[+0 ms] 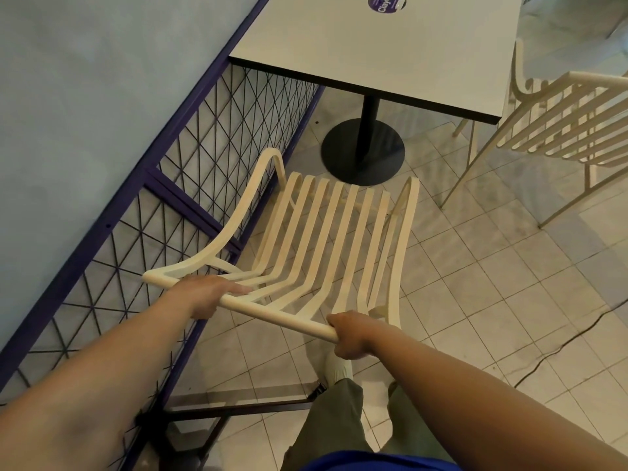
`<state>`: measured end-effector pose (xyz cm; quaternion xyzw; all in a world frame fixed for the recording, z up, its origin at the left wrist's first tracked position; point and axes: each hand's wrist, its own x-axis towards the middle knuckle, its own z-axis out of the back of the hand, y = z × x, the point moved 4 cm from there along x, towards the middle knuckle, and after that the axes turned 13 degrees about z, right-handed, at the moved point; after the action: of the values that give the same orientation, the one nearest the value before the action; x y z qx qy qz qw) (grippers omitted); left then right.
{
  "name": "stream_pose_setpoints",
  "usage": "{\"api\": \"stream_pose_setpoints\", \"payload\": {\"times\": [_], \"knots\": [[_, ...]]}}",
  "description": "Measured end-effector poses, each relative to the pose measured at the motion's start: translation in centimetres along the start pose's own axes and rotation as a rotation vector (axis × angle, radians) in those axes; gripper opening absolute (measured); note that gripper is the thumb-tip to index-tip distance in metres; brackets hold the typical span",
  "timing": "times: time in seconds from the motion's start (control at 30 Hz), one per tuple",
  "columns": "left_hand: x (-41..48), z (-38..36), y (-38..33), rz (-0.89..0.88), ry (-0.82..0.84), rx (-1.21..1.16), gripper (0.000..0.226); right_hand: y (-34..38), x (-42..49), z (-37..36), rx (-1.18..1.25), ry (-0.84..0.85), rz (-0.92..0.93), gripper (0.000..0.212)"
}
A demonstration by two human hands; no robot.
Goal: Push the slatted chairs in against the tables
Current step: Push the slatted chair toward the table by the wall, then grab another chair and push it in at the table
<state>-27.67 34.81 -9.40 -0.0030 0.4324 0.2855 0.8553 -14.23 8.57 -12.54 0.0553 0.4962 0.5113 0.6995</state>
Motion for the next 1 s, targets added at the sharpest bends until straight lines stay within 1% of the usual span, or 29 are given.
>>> {"api": "stream_pose_setpoints", "payload": {"times": [0.13, 0.23, 0.3, 0.4, 0.47, 0.6, 0.8, 1.0], "knots": [[-0.6, 0.6, -0.3, -0.02, 0.032, -0.007, 0.084, -0.2, 0.0, 0.1, 0.025, 0.009, 0.019, 0.045], [-0.8, 0.8, -0.5, -0.017, 0.069, -0.034, 0.082, -0.2, -0.3, 0.4, 0.066, 0.024, 0.038, 0.048], [-0.9, 1.3, -1.0, -0.015, 0.09, -0.084, 0.083, -0.3, -0.7, 1.0, 0.086, 0.025, 0.046, 0.056], [-1.2, 2.2, -2.2, -0.021, 0.117, -0.138, 0.086, -0.6, -1.4, 2.1, 0.084, 0.006, 0.031, 0.078], [-1.5, 2.7, -3.1, -0.035, 0.139, -0.156, 0.088, -0.9, -1.8, 2.8, 0.065, -0.007, 0.022, 0.082], [-2.3, 4.0, -5.2, -0.079, 0.157, -0.162, 0.088, -1.2, -2.7, 4.0, 0.034, -0.031, 0.008, 0.076], [-3.5, 5.6, -9.8, -0.142, 0.19, -0.184, 0.083, -2.3, -4.6, 5.1, 0.026, -0.066, 0.002, 0.064], [-4.9, 6.7, -16.4, -0.22, 0.185, -0.251, 0.07, -6.0, -7.9, 4.9, 0.046, -0.136, -0.076, 0.065]]}}
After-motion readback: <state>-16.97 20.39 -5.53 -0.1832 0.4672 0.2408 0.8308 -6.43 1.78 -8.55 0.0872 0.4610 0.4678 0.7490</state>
